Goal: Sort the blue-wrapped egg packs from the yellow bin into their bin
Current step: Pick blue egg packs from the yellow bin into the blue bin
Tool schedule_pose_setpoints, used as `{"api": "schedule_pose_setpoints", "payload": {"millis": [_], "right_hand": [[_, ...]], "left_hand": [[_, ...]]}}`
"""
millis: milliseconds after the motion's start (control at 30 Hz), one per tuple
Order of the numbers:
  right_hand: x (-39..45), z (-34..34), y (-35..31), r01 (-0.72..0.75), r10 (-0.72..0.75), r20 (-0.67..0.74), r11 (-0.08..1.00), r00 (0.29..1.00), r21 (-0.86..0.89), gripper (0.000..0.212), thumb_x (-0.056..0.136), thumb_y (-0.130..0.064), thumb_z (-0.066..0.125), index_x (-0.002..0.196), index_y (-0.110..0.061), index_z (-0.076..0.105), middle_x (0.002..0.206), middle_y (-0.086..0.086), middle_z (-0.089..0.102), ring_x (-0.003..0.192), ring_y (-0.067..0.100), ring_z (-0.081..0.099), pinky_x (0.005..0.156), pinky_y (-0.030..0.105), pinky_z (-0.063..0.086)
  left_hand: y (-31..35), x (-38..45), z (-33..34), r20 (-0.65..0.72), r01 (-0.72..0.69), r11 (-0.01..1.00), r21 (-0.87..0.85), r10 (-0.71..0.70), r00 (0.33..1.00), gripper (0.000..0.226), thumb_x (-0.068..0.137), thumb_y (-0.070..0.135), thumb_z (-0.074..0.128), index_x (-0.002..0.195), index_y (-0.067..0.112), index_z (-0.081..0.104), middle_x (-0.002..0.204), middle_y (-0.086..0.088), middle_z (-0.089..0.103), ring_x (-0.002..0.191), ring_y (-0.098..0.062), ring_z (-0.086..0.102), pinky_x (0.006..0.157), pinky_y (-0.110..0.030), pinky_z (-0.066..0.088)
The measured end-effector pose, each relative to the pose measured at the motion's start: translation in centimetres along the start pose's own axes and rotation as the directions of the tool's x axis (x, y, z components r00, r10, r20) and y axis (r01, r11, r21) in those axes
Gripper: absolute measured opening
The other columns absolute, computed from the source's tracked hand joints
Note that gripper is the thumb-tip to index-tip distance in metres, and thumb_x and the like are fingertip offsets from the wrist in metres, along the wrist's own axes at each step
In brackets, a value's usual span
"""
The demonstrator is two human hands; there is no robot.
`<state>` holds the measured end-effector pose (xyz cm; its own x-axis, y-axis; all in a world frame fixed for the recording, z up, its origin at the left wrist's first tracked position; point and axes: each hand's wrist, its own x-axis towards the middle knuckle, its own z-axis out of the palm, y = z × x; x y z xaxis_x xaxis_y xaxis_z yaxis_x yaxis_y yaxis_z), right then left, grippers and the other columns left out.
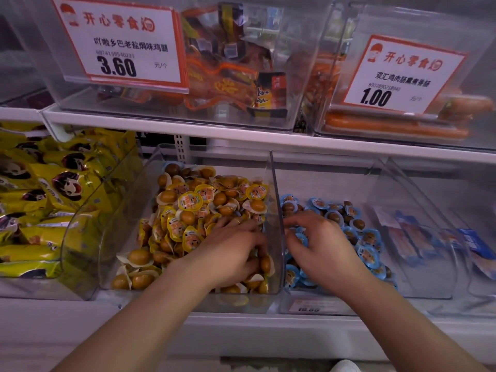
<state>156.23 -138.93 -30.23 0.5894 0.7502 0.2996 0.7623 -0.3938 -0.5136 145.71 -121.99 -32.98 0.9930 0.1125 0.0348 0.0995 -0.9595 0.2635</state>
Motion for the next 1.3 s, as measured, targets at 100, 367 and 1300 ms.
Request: {"api": "schedule_pose_setpoints", "payload": {"millis": [100,367,1300], "right_hand": [[0.0,0.0,-0.2,0.003,-0.003,-0.014,1.000,1.000,-0.006,0.023,0.091,-0.020,0.060,0.110,-0.019,0.072,0.108,-0.006,0.070,0.098,0.007,0.062,0.076,0.004,0.038],[0.5,-0.6,-1.2,-0.037,0.055,-0.171,0.994,0.984,0.105,0.019,0.091,-0.015,0.062,0.102,-0.024,0.074,0.099,-0.016,0.066,0.075,-0.006,0.059,0.067,0.003,0.039],[0.4,-0.2,-1.4,-0.082,0.107,-0.171,0.986,0.979,0.149,0.023,0.094,-0.015,0.058,0.110,-0.021,0.073,0.107,-0.012,0.071,0.099,-0.002,0.061,0.081,0.003,0.044]], "left_hand": [[0.0,-0.1,-0.3,0.011,-0.057,0.998,0.031,0.056,0.998,0.025,0.088,0.032,0.059,0.112,0.035,0.063,0.124,0.013,0.054,0.124,-0.016,0.046,0.120,-0.045,0.010],[-1.5,-1.9,-0.3,-0.155,-0.052,0.999,-0.004,0.051,0.987,0.022,0.094,0.035,0.056,0.115,0.037,0.057,0.120,0.016,0.062,0.128,-0.011,0.042,0.123,-0.035,0.002],[-0.4,-0.4,-1.1,-0.216,0.059,0.988,-0.142,-0.089,0.972,0.027,0.079,0.054,0.068,0.101,0.040,0.065,0.096,0.018,0.065,0.105,-0.011,0.057,0.104,-0.037,0.038]]}}
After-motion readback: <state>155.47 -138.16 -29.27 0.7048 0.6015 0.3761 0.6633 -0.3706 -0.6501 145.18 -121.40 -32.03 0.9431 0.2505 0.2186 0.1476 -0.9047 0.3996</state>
